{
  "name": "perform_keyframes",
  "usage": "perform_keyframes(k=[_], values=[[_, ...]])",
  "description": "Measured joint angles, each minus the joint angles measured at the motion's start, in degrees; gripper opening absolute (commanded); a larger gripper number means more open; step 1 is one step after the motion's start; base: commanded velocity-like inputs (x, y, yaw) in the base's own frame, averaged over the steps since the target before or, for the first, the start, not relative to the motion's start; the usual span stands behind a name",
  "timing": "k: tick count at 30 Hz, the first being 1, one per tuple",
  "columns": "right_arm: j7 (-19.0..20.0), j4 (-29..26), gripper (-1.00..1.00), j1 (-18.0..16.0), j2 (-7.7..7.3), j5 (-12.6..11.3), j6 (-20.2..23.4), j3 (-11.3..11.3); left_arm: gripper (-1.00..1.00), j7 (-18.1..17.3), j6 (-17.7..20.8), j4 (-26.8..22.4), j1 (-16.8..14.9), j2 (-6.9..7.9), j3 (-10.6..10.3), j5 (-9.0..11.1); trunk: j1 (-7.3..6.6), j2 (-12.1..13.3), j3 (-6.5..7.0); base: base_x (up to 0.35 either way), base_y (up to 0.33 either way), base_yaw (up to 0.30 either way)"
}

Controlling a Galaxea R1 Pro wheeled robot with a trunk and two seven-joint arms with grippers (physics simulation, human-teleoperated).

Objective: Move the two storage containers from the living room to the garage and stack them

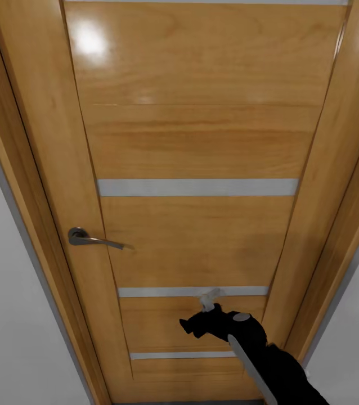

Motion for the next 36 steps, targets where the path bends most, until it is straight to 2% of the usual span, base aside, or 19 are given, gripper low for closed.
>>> perform_keyframes(k=[1, 4, 8, 12, 15, 16, 17, 20, 24, 36], values=[[-2.10, -0.93, 1.00, 0.00, 1.84, 0.00, 1.20, 0.09, 1.00, -0.01, 0.00, 0.00, 0.00, -0.03, 0.00, -0.01, 0.00, 0.00, 0.00, 0.000, 0.000, 0.000], [-3.20, -1.97, 1.00, 0.00, 3.32, 0.30, 1.98, 0.16, 1.00, 0.00, 0.00, 0.00, 0.00, -0.06, 0.00, -0.02, 0.00, 0.00, 0.00, 0.000, 0.000, 0.000], [-3.66, -3.03, 1.00, 0.00, 4.05, 0.50, 2.44, 0.28, 1.00, -0.01, 0.00, 0.00, 0.00, -0.07, 0.00, -0.01, 0.00, 0.00, 0.00, 0.000, 0.000, 0.000], [-4.47, -3.57, 1.00, -0.01, 7.15, 1.69, 4.79, 0.42, 1.00, -0.01, 0.00, -0.03, 0.00, -0.07, 0.00, -0.01, 0.00, 0.00, 0.00, 0.000, 0.000, 0.000], [-5.05, -3.59, 1.00, -0.01, 9.98, 5.04, 5.55, 0.43, 1.00, 0.00, 0.00, -0.05, 0.00, -0.07, 0.00, -0.02, 0.00, 0.00, 0.00, 0.000, 0.000, 0.000], [-5.10, -3.59, 1.00, -0.01, 10.48, 5.83, 5.68, 0.43, 1.00, -0.02, 0.00, -0.06, 0.00, -0.07, 0.00, -0.01, 0.00, 0.00, 0.00, 0.000, 0.000, 0.000], [-5.18, -3.57, 1.00, -0.01, 11.93, 8.09, 6.01, 0.44, 1.00, -0.01, 0.00, -0.07, 0.00, -0.07, 0.00, -0.02, 0.00, 0.00, 0.00, 0.000, 0.000, 0.000], [-5.25, -3.30, 1.00, -0.13, 14.18, 11.90, 6.34, 0.41, 1.00, -0.01, 0.00, -0.14, 0.00, -0.07, 0.00, -0.01, 0.00, 0.00, 0.00, 0.000, 0.000, 0.000], [-5.20, -1.77, 1.00, -2.66, 14.19, 13.13, 6.40, 0.19, 1.00, -0.01, 0.00, -0.17, 0.00, -0.07, 0.00, -0.01, 0.00, 0.00, 0.00, 0.000, 0.000, 0.000], [-5.29, 9.20, 1.00, -10.53, 14.20, 12.95, 4.69, -0.12, 1.00, -0.02, 0.00, -0.18, 0.00, -0.07, 0.00, -0.02, 0.00, 0.00, 0.00, 0.000, 0.000, 0.000]])
